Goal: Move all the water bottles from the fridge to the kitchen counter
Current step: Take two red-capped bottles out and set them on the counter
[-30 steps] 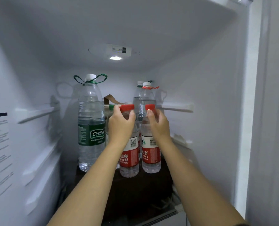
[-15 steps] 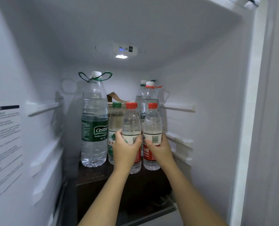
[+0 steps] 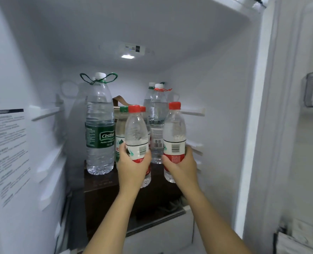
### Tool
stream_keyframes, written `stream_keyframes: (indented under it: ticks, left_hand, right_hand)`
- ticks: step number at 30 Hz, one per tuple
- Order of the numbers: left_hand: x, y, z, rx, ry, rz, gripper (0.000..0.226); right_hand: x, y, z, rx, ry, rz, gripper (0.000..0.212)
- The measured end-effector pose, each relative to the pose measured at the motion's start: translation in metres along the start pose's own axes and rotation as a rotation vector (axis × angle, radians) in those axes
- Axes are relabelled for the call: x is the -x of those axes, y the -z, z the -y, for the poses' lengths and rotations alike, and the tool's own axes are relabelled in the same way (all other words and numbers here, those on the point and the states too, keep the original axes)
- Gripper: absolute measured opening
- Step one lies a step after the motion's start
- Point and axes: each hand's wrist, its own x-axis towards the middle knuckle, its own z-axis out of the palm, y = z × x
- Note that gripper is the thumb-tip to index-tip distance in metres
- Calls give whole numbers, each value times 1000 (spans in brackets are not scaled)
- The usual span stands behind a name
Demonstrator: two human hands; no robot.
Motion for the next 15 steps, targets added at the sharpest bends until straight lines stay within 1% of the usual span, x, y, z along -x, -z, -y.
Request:
stream_keyframes:
  ticks: [3,8,12,15]
  left_hand:
    - [19,10,-20,21,-58,48,51]
    - [49,19,-61,142,-118,218,50]
    - [82,15,-79,267,-82,378,55]
    - [106,3,-95,359,-59,487,51]
  right_hand:
    - [25,23,20,27,21,-57,54]
    - [67,71,60,101,9,-116,55]
    - [107,111,79,141,-30,-253,49]
    - [138,145,93,154,-75,-348,48]
